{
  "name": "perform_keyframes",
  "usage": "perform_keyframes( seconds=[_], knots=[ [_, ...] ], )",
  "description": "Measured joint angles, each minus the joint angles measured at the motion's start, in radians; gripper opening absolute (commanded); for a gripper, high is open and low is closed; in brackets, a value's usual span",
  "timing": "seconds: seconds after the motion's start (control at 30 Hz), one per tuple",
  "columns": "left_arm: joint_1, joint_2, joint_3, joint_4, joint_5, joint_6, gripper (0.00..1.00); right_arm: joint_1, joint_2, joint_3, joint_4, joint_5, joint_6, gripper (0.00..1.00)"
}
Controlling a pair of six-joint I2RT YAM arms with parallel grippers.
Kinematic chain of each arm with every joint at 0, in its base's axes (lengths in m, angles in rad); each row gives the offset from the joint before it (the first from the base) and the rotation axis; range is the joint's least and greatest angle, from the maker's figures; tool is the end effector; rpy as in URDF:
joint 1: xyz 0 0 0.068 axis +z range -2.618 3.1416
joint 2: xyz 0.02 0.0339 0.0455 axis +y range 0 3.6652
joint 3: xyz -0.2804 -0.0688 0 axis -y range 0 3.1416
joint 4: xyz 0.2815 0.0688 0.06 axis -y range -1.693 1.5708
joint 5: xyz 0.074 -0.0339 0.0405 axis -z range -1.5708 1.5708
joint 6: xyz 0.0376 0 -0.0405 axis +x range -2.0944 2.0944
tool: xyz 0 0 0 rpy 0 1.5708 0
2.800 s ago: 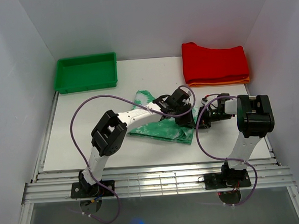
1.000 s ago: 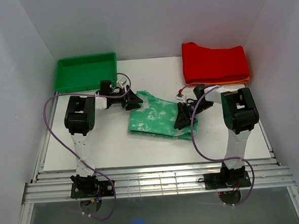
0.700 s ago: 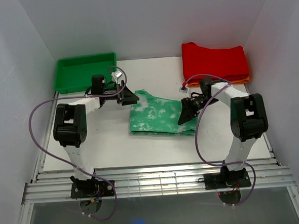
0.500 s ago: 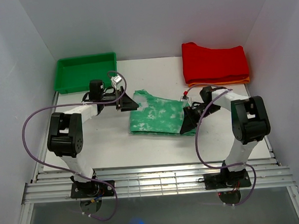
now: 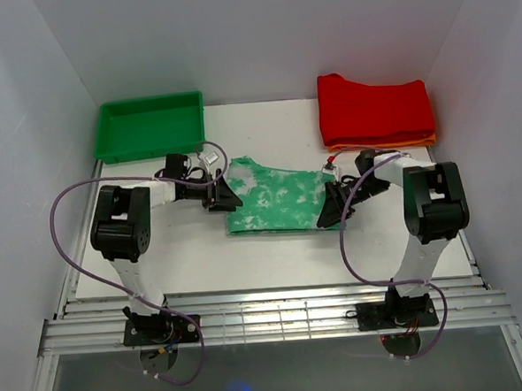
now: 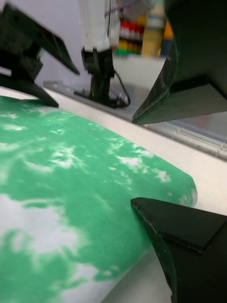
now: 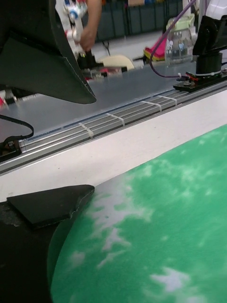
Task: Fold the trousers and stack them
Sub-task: Fold the trousers, then neatly place the folded trousers to the corner
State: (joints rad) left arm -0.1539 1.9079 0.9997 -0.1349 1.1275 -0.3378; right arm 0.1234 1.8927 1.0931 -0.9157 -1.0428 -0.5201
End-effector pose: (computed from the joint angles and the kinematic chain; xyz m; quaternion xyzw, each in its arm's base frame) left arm 0.3689 -0.0916 0.1152 0.0638 0.8254 -0.5540 0.0883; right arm 0.3280 0.0734 0.1275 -0.2394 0.8318 0.4994 0.0365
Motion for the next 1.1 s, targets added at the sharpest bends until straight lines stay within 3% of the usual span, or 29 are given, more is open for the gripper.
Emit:
perform_keyframes(
  seconds=[0.1,0.13,0.23,0.33,0.47,0.57,0.7,0.9,1.1],
  knots=[
    [-0.01,-0.066,0.092,-0.105,-0.08,0.181,0.83,-0.002,-0.118,0.048,0.004,0.031,0.019,0.82],
    [-0.014,-0.113,0.11,-0.124,-0.126,0.255,0.84,-0.003,-0.174,0.063,0.014,0.052,0.029,0.89],
    [-0.056,-0.3,0.116,-0.132,-0.267,0.469,0.87,-0.006,-0.357,0.089,0.058,0.148,0.062,0.97],
    [-0.175,-0.472,0.095,-0.067,-0.417,0.652,0.97,-0.02,-0.51,0.086,0.114,0.263,0.097,0.9],
    [-0.333,-0.582,-0.003,0.076,-0.514,0.823,0.98,-0.09,-0.647,0.013,0.254,0.437,0.208,0.9],
    [-0.363,-0.565,-0.071,0.145,-0.544,0.88,0.98,-0.152,-0.68,-0.038,0.316,0.499,0.268,0.9],
    [-0.43,-0.481,-0.083,0.153,-0.547,0.956,0.98,-0.247,-0.665,-0.068,0.337,0.447,0.319,0.9],
    [-0.721,-0.315,-0.039,0.197,-0.711,1.008,0.97,-0.325,-0.64,-0.187,0.379,0.387,0.441,0.9],
    [-0.861,-0.193,-0.041,0.252,-0.873,0.984,0.73,-0.384,-0.632,-0.336,0.454,0.373,0.586,0.9]
  ],
)
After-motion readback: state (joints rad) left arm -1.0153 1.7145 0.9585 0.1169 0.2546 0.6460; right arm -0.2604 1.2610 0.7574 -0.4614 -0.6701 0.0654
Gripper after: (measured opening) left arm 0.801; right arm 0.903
